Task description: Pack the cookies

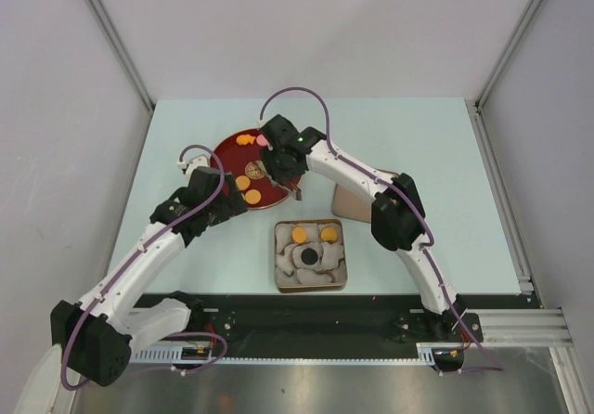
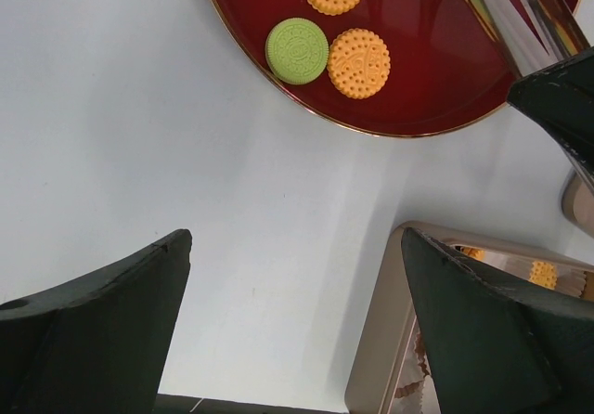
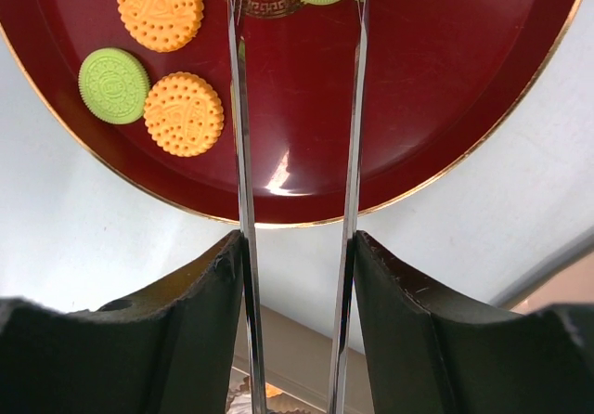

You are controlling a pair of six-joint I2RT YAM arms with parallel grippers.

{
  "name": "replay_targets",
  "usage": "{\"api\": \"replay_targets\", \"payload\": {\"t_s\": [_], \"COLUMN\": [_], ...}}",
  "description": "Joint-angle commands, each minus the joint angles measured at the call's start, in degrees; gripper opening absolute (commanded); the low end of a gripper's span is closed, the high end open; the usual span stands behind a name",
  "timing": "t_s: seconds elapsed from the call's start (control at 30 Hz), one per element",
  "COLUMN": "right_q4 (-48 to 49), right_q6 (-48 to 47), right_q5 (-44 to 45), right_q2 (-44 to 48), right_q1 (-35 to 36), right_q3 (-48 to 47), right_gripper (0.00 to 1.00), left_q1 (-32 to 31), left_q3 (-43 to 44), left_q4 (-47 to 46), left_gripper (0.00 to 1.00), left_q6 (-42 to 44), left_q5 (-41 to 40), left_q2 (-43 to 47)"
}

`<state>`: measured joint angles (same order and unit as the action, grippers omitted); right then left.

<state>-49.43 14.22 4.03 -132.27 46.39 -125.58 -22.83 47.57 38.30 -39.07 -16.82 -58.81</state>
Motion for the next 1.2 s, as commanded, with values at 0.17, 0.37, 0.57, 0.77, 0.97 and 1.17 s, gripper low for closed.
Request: {"api": "replay_targets", "payload": {"t_s": [0.17,0.37,0.57,0.77,0.97,1.17], "right_q4": [1.4,1.4,1.6,1.8,2.1,2.5], "right_q6": [-0.7,-0.5,-0.2,-0.2,0.0,-0.2], "right_q5": [0.9,1.1,1.2,1.4,1.7,2.2], "right_q2": [2.7,3.9,5.3,5.8,6.6,6.8], "right_q1": [-1.0,-1.0,-0.9,-1.0,-1.2,-1.6], "right_q3": [0.2,0.3,0.5,1.1,2.2,3.2], "right_gripper": [0.54,0.55,0.56,0.56,0.56,0.56], "left_q1": [0.4,0.4,0.4,0.4,0.4,0.4], "left_q3": [0.1,0.0,0.0,-0.1,-0.2,-0.1], "left_q4": [-1.0,-1.1,-1.1,-1.1,-1.2,-1.3], "left_gripper": [1.00,1.00,1.00,1.00,1.00,1.00], "left_q6": [-0.4,-0.4,-0.4,-0.3,-0.4,-0.3], "left_q5": [-0.8,-0.6,-0.6,-0.4,-0.3,-0.1], "left_q2": [-0.2,-0.5,-0.5,-0.4,-0.3,-0.6]}}
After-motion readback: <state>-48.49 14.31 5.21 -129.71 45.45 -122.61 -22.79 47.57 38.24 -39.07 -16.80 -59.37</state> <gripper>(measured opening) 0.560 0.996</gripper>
